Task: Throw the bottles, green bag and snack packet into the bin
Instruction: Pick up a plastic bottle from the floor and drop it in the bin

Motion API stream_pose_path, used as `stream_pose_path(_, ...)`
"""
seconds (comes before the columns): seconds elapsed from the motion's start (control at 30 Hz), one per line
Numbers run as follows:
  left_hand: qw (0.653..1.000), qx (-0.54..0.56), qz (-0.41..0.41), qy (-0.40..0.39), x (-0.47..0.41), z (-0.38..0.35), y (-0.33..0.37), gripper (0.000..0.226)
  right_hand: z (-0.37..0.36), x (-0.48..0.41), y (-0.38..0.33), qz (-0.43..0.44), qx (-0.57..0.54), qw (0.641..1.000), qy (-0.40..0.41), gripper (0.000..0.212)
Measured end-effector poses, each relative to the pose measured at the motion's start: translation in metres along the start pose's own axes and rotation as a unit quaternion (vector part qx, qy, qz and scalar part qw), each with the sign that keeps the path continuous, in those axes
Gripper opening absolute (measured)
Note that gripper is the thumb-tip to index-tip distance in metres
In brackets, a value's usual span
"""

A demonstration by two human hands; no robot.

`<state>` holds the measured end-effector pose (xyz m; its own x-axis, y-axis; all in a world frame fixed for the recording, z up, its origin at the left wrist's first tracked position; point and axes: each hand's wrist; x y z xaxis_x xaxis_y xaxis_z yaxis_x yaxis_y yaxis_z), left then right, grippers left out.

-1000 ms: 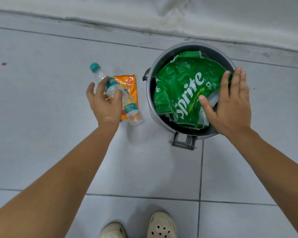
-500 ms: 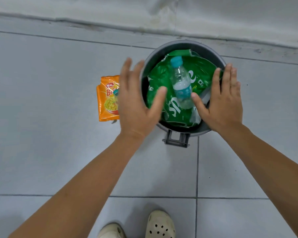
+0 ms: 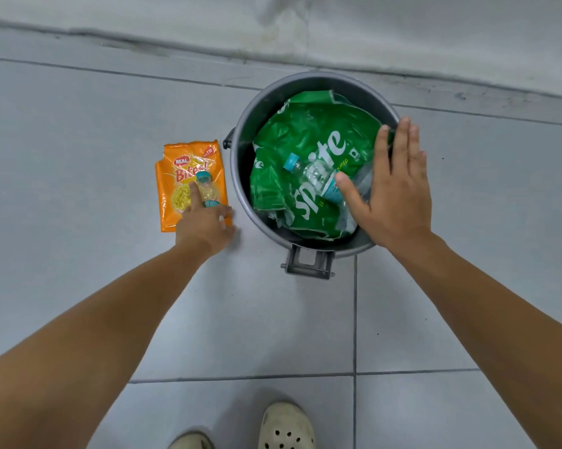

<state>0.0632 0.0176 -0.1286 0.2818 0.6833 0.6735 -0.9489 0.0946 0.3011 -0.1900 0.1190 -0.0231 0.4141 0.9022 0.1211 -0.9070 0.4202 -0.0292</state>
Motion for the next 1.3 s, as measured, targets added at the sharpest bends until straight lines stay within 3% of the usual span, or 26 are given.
stream_pose_path(0.17,0.992,0.098,-0.026,0.071,0.009,-0.004,0.008,0.038,0.001,0.0,0.0,-0.001,0.0,1.0,-0.002,0.092)
stream_pose_path(0.27,0.956,0.231,-0.015,0.18,0.02,0.006,0.021,0.053,0.001,0.0,0.0,-0.001,-0.003,1.0,-0.006,0.092)
stream_pose_path(0.33,0.905,0.332,-0.009,0.266,0.024,0.02,0.032,0.056,0.001,0.0,0.0,-0.001,-0.008,1.0,-0.003,0.092)
stream_pose_path(0.47,0.758,0.498,-0.037,0.421,0.035,0.058,0.055,0.054,0.001,0.0,0.0,-0.001,-0.013,1.0,-0.001,0.09)
stream_pose_path(0.53,0.737,0.508,-0.119,0.431,0.05,0.07,0.069,0.052,0.002,0.001,-0.001,-0.001,-0.018,1.0,0.0,0.09)
stream_pose_path(0.63,0.786,0.407,-0.265,0.382,0.076,0.063,0.092,0.056,0.002,0.001,-0.002,0.0,-0.018,1.0,-0.003,0.09)
stream_pose_path(0.7,0.831,0.321,-0.277,0.359,0.085,0.053,0.096,0.063,0.003,0.001,-0.002,-0.001,-0.02,1.0,-0.002,0.09)
stream_pose_path(0.77,0.836,0.343,-0.222,0.366,0.085,0.049,0.089,0.067,0.004,0.002,-0.001,-0.001,-0.025,1.0,-0.001,0.09)
stream_pose_path(0.87,0.784,0.521,-0.024,0.336,0.064,0.044,0.066,0.068,0.003,0.002,-0.001,0.003,-0.023,1.0,0.003,0.09)
stream_pose_path(0.9,0.785,0.529,0.038,0.32,0.053,0.038,0.055,0.068,0.003,0.001,-0.001,0.003,-0.023,1.0,0.004,0.09)
stream_pose_path(0.97,0.86,0.415,0.095,0.282,0.035,0.024,0.034,0.069,0.003,0.002,-0.002,0.001,-0.025,1.0,0.002,0.089)
stream_pose_path(1.03,0.947,0.226,0.068,0.218,0.019,0.011,0.012,0.078,0.004,0.002,-0.001,-0.002,-0.028,1.0,0.003,0.09)
stream_pose_path(1.1,0.989,0.029,0.025,0.142,0.005,0.005,-0.005,0.089,0.003,0.002,-0.001,0.001,-0.029,1.0,0.005,0.089)
stream_pose_path(1.2,0.971,-0.221,-0.06,0.073,-0.007,0.005,-0.015,0.095,0.003,0.001,-0.002,0.0,-0.029,1.0,0.004,0.089)
stream_pose_path(1.3,0.961,-0.268,-0.059,0.033,-0.008,-0.006,-0.02,0.091,0.003,0.001,-0.001,0.0,-0.029,1.0,0.009,0.089)
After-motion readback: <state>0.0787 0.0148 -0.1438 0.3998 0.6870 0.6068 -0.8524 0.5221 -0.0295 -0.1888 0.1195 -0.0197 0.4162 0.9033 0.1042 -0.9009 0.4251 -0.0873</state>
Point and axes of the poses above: each hand's wrist, its own x-axis away from the middle knuckle, its own z-axis out of the back of the hand, y = z × x, and after that the axes turned 4 degrees about -y, right-handed
